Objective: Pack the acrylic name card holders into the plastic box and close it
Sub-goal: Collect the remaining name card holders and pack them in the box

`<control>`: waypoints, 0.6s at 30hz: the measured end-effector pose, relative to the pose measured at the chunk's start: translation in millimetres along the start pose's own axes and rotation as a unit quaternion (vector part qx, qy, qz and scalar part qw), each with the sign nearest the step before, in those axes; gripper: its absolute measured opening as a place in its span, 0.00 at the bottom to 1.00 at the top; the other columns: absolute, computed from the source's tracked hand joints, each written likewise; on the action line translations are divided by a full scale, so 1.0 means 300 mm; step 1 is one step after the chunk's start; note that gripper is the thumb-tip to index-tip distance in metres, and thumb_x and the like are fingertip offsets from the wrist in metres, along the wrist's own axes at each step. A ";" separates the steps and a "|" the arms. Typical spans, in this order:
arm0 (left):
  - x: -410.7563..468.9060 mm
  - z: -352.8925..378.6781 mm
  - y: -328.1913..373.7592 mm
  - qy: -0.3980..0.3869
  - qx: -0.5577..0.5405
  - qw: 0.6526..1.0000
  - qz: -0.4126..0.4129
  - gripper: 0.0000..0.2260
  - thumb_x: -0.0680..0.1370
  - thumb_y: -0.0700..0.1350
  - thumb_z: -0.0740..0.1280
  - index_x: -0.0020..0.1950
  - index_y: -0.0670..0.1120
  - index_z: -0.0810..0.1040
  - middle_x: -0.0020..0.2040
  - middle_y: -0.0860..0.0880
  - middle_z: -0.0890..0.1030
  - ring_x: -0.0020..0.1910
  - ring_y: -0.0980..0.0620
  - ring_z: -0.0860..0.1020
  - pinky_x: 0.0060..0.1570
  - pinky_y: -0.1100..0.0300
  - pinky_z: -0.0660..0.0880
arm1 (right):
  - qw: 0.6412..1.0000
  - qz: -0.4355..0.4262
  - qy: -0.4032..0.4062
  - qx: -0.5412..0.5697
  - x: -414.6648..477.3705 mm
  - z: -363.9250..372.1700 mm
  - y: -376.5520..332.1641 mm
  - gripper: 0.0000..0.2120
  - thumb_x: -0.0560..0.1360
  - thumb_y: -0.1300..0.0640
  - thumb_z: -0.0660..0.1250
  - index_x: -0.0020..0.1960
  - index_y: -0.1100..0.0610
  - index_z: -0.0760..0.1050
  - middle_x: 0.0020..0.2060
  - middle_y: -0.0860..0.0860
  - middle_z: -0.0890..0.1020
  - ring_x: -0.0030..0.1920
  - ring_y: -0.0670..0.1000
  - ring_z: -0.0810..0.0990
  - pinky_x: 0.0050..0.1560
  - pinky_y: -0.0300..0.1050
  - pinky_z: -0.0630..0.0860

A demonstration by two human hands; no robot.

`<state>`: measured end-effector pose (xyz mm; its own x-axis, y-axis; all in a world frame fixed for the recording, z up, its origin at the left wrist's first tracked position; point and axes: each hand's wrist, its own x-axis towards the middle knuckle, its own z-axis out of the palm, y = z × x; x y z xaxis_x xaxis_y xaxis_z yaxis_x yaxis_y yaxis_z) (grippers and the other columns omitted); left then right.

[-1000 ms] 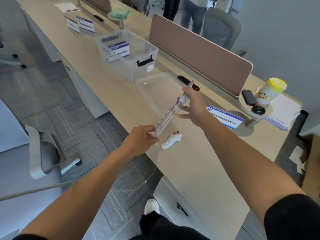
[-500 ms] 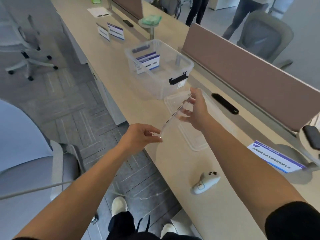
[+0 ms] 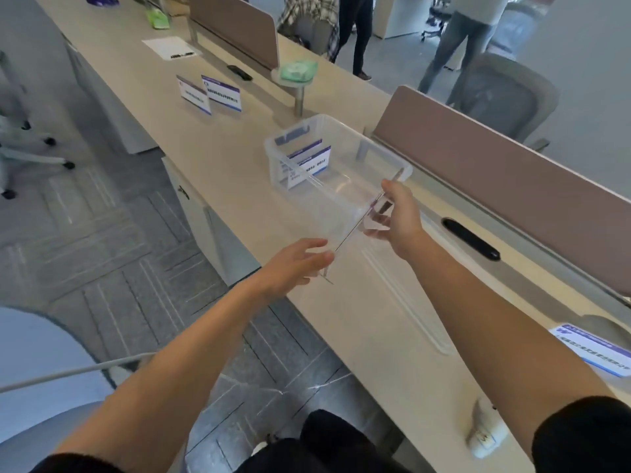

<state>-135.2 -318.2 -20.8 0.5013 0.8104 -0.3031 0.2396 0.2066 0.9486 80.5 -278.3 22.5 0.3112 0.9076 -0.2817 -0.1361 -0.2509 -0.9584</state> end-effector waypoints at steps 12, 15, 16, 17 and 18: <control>0.456 -0.311 0.105 0.002 0.006 1.000 0.025 0.27 0.64 0.62 0.73 0.63 0.67 0.75 0.65 0.47 0.75 0.65 0.50 0.75 0.67 0.45 0.71 | 0.994 -0.018 -0.029 0.101 0.512 0.178 -0.082 0.13 0.68 0.45 0.67 0.51 0.47 0.73 0.51 0.49 0.76 0.49 0.56 0.77 0.41 0.53 0.80; 0.566 -0.381 0.143 -0.002 0.007 0.999 0.033 0.23 0.66 0.59 0.73 0.61 0.67 0.77 0.62 0.51 0.76 0.67 0.52 0.72 0.66 0.48 0.72 | 0.993 -0.013 -0.052 0.103 0.641 0.227 -0.115 0.14 0.69 0.45 0.68 0.54 0.45 0.75 0.53 0.47 0.79 0.51 0.55 0.78 0.43 0.51 0.80; 0.605 -0.404 0.149 -0.007 -0.002 1.000 0.030 0.22 0.66 0.58 0.72 0.60 0.67 0.77 0.60 0.53 0.76 0.66 0.52 0.72 0.66 0.48 0.71 | 0.994 -0.011 -0.054 0.089 0.682 0.243 -0.125 0.16 0.69 0.44 0.67 0.55 0.45 0.75 0.54 0.46 0.79 0.52 0.54 0.78 0.46 0.51 0.80; 0.641 -0.426 0.151 -0.015 -0.015 0.999 0.026 0.22 0.66 0.59 0.72 0.60 0.67 0.77 0.58 0.53 0.76 0.65 0.52 0.72 0.66 0.48 0.71 | 0.996 -0.008 -0.053 0.070 0.720 0.259 -0.134 0.17 0.69 0.42 0.67 0.57 0.44 0.74 0.55 0.44 0.78 0.54 0.54 0.77 0.50 0.52 0.80; 0.677 -0.447 0.152 -0.023 -0.028 0.999 0.026 0.22 0.66 0.59 0.72 0.60 0.66 0.78 0.56 0.53 0.75 0.63 0.52 0.72 0.67 0.47 0.70 | 0.998 -0.004 -0.048 0.043 0.759 0.272 -0.139 0.20 0.69 0.40 0.66 0.59 0.42 0.73 0.56 0.42 0.77 0.58 0.54 0.76 0.56 0.54 0.78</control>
<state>-133.9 -70.8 -27.1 0.5492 0.7954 -0.2563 0.1671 0.1960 0.9663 80.3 -33.8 1.9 0.2224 0.9382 -0.2652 -0.2154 -0.2180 -0.9519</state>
